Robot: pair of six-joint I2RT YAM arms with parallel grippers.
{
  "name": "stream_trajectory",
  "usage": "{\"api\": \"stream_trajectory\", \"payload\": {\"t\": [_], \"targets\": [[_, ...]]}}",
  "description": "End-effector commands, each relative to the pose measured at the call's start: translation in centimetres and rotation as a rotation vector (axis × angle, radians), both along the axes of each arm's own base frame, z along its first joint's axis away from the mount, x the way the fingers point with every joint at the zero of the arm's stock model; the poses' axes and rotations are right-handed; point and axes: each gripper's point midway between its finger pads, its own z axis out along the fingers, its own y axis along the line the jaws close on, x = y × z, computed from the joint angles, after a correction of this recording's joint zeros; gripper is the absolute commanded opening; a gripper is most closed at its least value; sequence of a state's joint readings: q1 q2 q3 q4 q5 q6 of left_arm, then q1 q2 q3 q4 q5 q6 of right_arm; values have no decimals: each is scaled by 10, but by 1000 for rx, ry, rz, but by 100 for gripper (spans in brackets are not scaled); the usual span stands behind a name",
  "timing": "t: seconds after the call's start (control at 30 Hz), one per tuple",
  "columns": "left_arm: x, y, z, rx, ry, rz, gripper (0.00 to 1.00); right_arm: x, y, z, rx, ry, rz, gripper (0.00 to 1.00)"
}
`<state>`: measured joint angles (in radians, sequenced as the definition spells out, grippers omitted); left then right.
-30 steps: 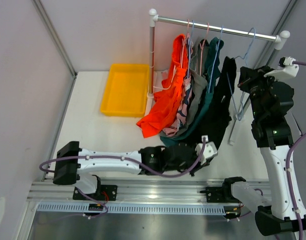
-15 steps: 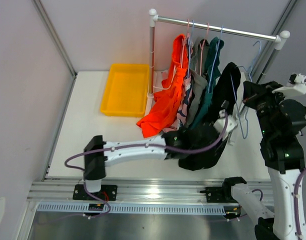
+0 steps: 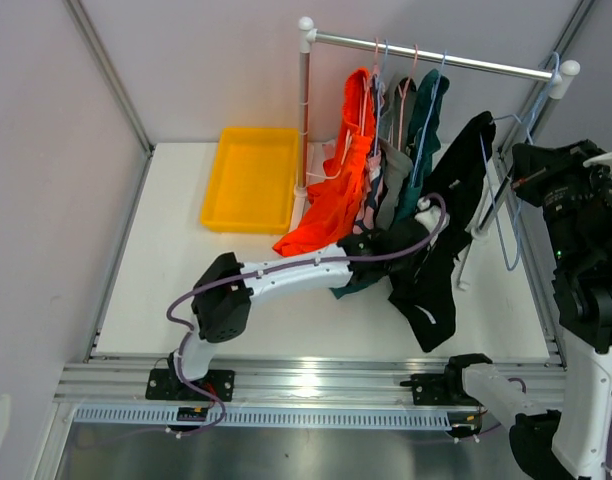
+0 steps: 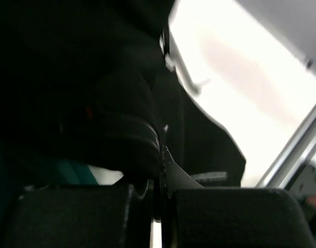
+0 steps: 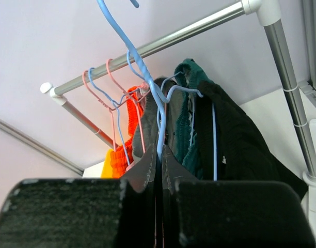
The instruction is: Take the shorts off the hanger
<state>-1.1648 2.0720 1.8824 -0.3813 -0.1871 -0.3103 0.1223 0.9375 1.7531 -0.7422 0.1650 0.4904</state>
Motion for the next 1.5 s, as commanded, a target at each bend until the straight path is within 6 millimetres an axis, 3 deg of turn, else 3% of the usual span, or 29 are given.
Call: {"api": "stream_trajectory", "payload": {"t": [0.0, 0.03, 0.13, 0.17, 0.23, 0.27, 0.3, 0.37, 0.4, 0.43, 0.47, 0.53, 0.6, 0.7, 0.8, 0.9, 0.97, 1.03, 1.07, 1.1, 1.2, 1.23, 1.27, 1.3, 1.37, 1.4, 1.43, 1.47], "targets": [[-49, 16, 13, -46, 46, -47, 0, 21, -12, 23, 7, -45, -78, 0], [-68, 20, 4, -20, 36, -65, 0, 33, -12, 22, 2, -35, -88, 0], [-99, 33, 2, 1, 17, -69, 0, 45, -13, 29, 0, -36, -101, 0], [-105, 39, -6, 19, 25, -67, 0, 41, -13, 39, 7, -58, -94, 0], [-108, 43, -21, 40, 51, -47, 0, 34, -7, 38, 32, -17, -60, 0], [-104, 44, -28, 56, 47, -25, 0, 37, 5, 35, 37, 17, 2, 0], [-101, 43, -40, 88, 46, -18, 0, 21, 11, 34, 65, 64, 42, 0], [-94, 40, -48, 116, 22, -2, 0, 9, 29, 20, 100, 138, 141, 0], [-90, 30, -43, 110, 7, -2, 0, 9, 38, -7, 119, 225, 183, 0], [-88, 28, -44, 117, 0, -1, 0, 4, 44, -17, 137, 250, 213, 0], [-85, 21, -34, 98, -8, 2, 0, -15, 49, -20, 144, 239, 254, 0], [-76, 16, -37, 111, -3, 18, 0, -22, 48, -47, 149, 312, 245, 0], [-68, 10, -34, 107, 8, 29, 0, -36, 47, -59, 141, 368, 247, 0], [-45, 5, -34, 118, 32, 62, 0, -57, 51, -68, 138, 414, 284, 0], [-26, 7, -31, 120, 47, 88, 0, -72, 43, -63, 118, 407, 251, 0], [-33, 15, -30, 122, 55, 81, 0, -65, 27, -58, 72, 369, 167, 0], [-55, 25, -28, 124, 64, 61, 0, -46, 19, -59, 40, 354, 119, 0], [-83, 28, -16, 117, 32, 40, 0, -29, 13, -60, 28, 336, 79, 0], [-97, 42, -12, 121, 27, 34, 0, -15, 12, -55, 23, 302, 66, 0], [-120, 43, -4, 111, 15, 5, 0, -7, 9, -53, 14, 287, 46, 0], [-144, 72, 26, 100, -2, 0, 0, 29, -1, -45, -17, 250, -21, 0], [-145, 81, 40, 89, -12, 13, 0, 30, -2, -36, -22, 218, -25, 0], [-143, 92, 54, 78, -30, 36, 0, 46, -2, -31, -27, 203, -32, 0], [-143, 113, 82, 51, -41, 48, 0, 50, -4, -23, -25, 180, -44, 0], [-135, 137, 117, 15, -89, 87, 0, 70, -4, -13, -18, 149, -51, 0], [-133, 159, 147, -26, -110, 104, 0, 75, -5, -8, -14, 137, -55, 0], [-129, 171, 160, -37, -135, 125, 0, 77, -6, 7, -8, 101, -61, 0], [-121, 186, 172, -32, -178, 155, 0, 93, -6, 4, -8, 115, -66, 0]]}}
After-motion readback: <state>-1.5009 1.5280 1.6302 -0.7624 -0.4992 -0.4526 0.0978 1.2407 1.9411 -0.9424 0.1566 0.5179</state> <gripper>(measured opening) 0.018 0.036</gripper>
